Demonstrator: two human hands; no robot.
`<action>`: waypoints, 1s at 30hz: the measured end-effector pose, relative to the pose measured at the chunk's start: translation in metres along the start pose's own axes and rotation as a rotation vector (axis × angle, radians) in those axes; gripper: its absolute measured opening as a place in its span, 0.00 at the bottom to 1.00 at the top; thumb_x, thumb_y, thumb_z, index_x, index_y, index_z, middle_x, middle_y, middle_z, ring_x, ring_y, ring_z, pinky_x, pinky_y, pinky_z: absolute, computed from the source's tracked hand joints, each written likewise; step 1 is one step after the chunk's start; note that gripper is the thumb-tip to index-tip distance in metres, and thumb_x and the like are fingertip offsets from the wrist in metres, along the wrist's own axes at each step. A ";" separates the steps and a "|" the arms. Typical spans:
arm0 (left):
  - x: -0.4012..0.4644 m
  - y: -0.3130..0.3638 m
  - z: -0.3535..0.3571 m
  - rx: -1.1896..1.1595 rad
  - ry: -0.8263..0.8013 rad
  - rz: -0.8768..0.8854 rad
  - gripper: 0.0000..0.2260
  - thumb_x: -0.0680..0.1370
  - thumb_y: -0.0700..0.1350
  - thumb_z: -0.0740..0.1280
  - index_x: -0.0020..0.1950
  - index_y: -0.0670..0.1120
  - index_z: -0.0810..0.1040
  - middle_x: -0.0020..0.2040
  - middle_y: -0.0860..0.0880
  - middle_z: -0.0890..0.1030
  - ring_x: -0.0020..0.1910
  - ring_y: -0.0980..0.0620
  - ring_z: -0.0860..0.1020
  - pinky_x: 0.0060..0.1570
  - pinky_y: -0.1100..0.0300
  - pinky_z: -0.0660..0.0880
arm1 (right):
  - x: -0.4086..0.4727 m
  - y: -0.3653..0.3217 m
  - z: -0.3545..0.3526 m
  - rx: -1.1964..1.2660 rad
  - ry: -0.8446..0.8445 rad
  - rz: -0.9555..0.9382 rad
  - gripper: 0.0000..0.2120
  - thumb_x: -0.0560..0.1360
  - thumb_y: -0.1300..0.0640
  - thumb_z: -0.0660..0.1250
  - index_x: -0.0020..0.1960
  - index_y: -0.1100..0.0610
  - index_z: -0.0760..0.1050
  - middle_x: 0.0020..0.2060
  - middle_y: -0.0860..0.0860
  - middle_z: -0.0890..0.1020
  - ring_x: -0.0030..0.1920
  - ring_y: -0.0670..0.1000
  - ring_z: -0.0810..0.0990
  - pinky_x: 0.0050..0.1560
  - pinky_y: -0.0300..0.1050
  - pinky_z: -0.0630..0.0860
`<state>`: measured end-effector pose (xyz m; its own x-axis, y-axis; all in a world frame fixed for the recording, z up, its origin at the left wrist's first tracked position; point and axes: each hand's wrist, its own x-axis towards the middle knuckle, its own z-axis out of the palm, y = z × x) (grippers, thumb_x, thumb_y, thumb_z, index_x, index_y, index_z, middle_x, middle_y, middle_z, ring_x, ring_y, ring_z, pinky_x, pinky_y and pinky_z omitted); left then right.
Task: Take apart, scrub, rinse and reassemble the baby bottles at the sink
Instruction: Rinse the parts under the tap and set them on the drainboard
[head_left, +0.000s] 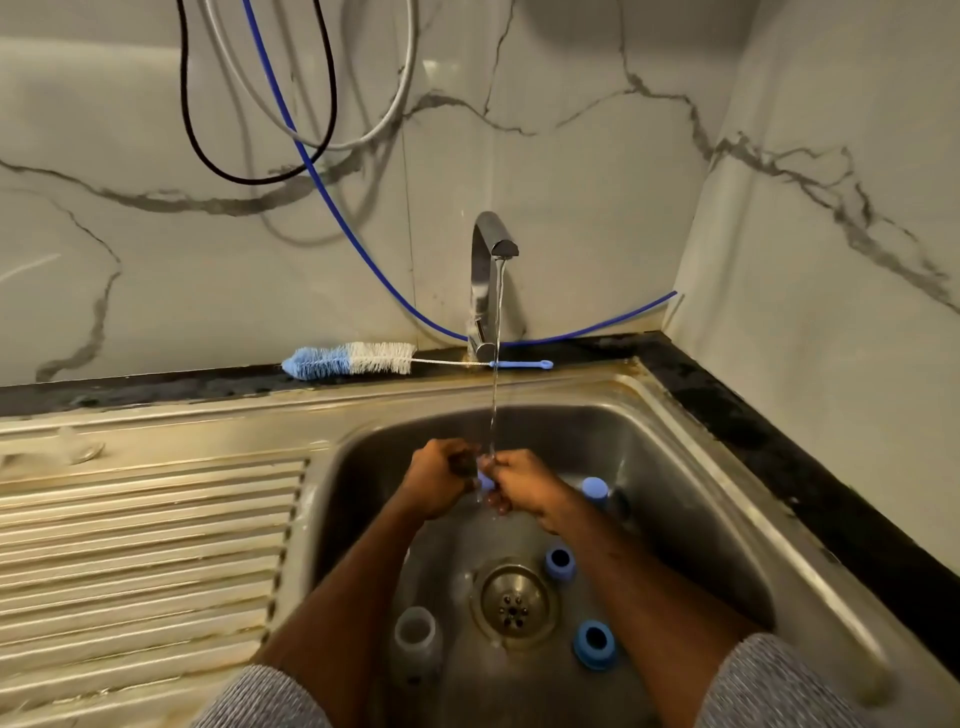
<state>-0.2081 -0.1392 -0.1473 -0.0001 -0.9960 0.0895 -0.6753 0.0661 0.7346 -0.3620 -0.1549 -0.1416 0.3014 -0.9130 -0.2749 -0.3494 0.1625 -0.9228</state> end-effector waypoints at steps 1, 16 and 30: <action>-0.002 0.002 0.001 -0.039 -0.014 0.011 0.11 0.71 0.43 0.79 0.52 0.47 0.85 0.43 0.51 0.84 0.42 0.52 0.83 0.46 0.54 0.81 | -0.001 -0.003 -0.002 0.042 0.013 0.001 0.10 0.84 0.56 0.60 0.49 0.57 0.78 0.38 0.55 0.79 0.33 0.49 0.77 0.32 0.39 0.74; -0.006 0.024 0.015 -0.443 0.153 0.113 0.18 0.71 0.36 0.78 0.59 0.45 0.82 0.50 0.50 0.87 0.50 0.56 0.85 0.55 0.56 0.82 | 0.006 -0.015 0.002 0.382 0.395 -0.077 0.09 0.80 0.52 0.67 0.51 0.57 0.82 0.42 0.56 0.85 0.38 0.50 0.80 0.34 0.40 0.75; -0.012 0.031 0.011 -0.870 0.075 0.101 0.15 0.77 0.32 0.71 0.63 0.38 0.78 0.55 0.42 0.85 0.57 0.43 0.84 0.56 0.53 0.81 | 0.010 -0.027 -0.003 0.487 0.368 0.000 0.13 0.75 0.47 0.73 0.47 0.57 0.83 0.34 0.53 0.83 0.32 0.50 0.76 0.31 0.42 0.72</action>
<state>-0.2370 -0.1258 -0.1325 0.0394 -0.9784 0.2031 0.1273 0.2065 0.9701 -0.3525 -0.1695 -0.1183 -0.0557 -0.9683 -0.2436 0.1223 0.2355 -0.9641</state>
